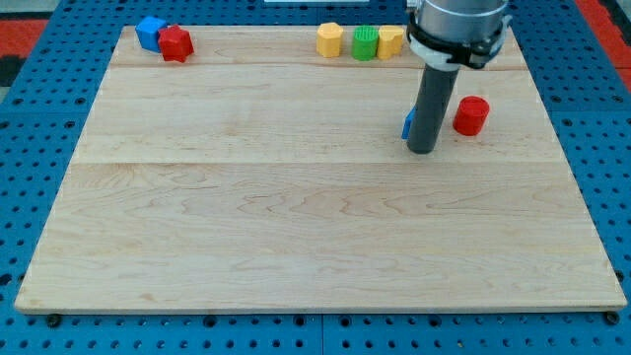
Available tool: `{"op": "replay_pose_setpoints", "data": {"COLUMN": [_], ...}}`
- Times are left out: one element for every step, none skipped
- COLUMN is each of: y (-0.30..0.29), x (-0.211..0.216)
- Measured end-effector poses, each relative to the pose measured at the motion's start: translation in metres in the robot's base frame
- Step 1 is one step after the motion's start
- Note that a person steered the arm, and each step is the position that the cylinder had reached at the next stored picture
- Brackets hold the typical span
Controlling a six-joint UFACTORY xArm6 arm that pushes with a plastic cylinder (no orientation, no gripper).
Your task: Move the arm towards the red star
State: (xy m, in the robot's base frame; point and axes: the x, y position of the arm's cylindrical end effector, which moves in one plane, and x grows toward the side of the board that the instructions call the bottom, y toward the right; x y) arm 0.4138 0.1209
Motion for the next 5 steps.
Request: {"op": "replay_pose_setpoints", "data": {"y": [0.001, 0.003, -0.009, -0.033, -0.05], "x": [-0.003, -0.004, -0.006, -0.007, -0.012]}}
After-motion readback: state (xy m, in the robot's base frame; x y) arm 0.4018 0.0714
